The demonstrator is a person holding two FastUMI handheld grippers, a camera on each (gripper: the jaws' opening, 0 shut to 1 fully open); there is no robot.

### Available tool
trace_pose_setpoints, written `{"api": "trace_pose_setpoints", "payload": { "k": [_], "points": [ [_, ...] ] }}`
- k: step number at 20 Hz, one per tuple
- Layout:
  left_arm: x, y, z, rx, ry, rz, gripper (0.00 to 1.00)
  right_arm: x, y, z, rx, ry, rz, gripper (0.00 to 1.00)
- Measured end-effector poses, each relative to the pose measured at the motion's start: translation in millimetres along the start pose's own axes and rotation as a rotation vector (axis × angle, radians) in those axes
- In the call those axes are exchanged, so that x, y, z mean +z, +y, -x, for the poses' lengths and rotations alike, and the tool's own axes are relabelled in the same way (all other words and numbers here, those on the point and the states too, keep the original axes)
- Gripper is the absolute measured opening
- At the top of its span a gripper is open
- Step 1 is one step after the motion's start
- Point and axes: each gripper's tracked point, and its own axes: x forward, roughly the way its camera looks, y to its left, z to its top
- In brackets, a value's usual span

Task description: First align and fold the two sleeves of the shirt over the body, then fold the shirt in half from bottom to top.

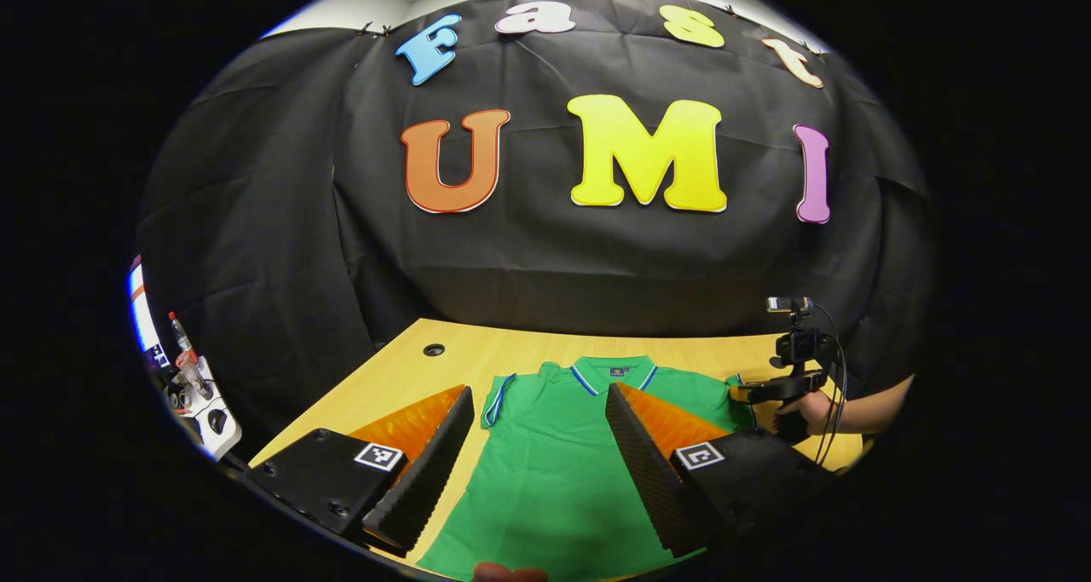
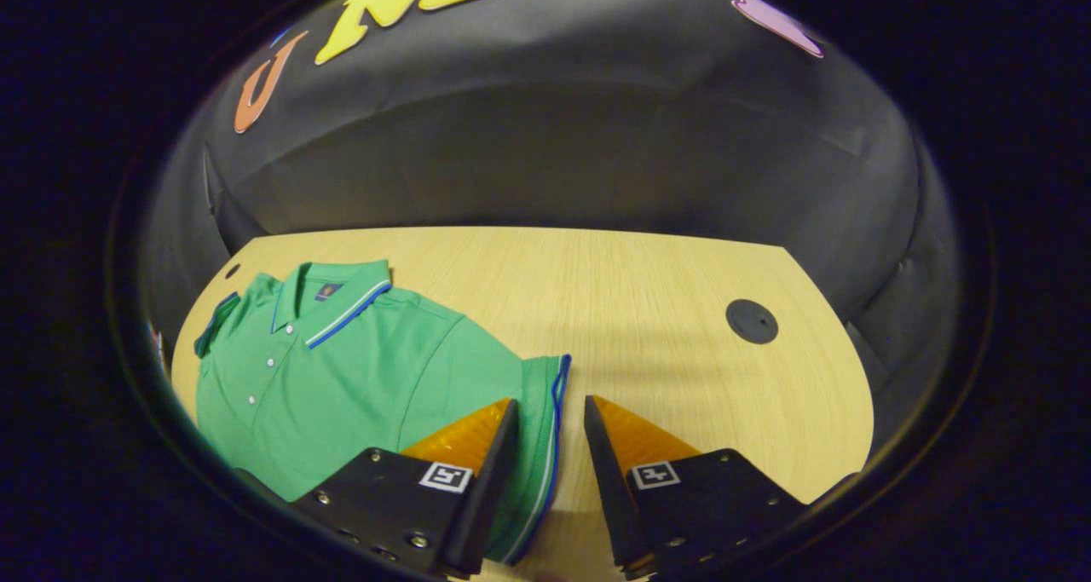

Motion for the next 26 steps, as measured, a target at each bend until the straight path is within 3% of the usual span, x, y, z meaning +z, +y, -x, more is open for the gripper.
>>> {"api": "trace_pose_setpoints", "payload": {
  "k": [2, 3, 5, 6, 17, 22, 26],
  "points": [
    [-2, 3, -3, -0.003, 0.007, 0.009, 1.00, -3, 1, 1, -0.010, 0.018, 0.012, 0.27],
    [-4, 5, -4, -0.005, 0.009, 0.018, 1.00, -2, 1, 1, -0.018, 0.021, 0.015, 0.32],
    [-7, 9, -5, -0.003, 0.019, 0.029, 1.00, 0, 5, 0, -0.016, 0.033, 0.022, 0.31],
    [-8, 11, -5, -0.001, 0.022, 0.030, 1.00, 0, 4, 1, -0.023, 0.033, 0.025, 0.05],
    [-20, 45, -13, -0.002, 0.018, 0.066, 1.00, 53, 12, 52, -0.040, -0.057, -0.021, 0.01],
    [-20, 73, -18, 0.003, -0.016, 0.087, 1.00, 81, 58, 85, -0.004, -0.100, -0.023, 0.01],
    [-24, 105, -16, 0.027, -0.023, 0.126, 1.00, 87, 118, 96, 0.046, -0.109, 0.025, 0.01]
  ]
}}
